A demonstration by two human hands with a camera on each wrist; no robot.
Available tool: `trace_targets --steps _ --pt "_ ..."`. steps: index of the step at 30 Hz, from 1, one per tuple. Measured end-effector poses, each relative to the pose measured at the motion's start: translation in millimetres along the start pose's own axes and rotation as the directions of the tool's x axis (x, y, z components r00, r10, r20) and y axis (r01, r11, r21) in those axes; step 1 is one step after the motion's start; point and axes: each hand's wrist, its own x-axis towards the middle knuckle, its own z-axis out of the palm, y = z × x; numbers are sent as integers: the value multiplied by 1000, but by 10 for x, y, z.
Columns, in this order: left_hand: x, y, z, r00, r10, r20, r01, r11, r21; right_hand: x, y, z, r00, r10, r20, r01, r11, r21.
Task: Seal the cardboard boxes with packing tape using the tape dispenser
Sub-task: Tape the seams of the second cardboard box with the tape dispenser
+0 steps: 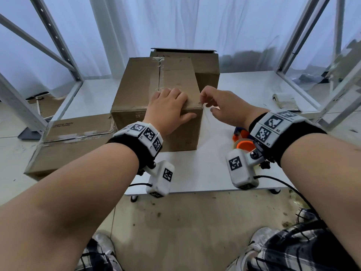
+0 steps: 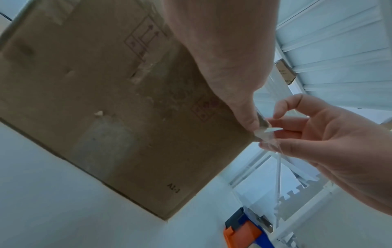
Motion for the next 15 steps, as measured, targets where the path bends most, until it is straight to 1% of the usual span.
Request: trace_targets --steps 3,7,12,15 --pt "-33 8 39 1000 8 -25 -7 1000 28 -35 2 13 1000 -21 20 23 997 -72" --pt "-35 -8 34 1000 4 -25 -4 1000 -3 -34 -14 54 997 -71 22 74 979 -189" --pt "-40 -25 38 999 -10 -40 9 999 -35 21 -4 81 984 -161 76 177 923 -341" --pt "-41 -38 42 999 -10 -37 8 999 -51 22 16 73 980 -190 64 200 898 -392"
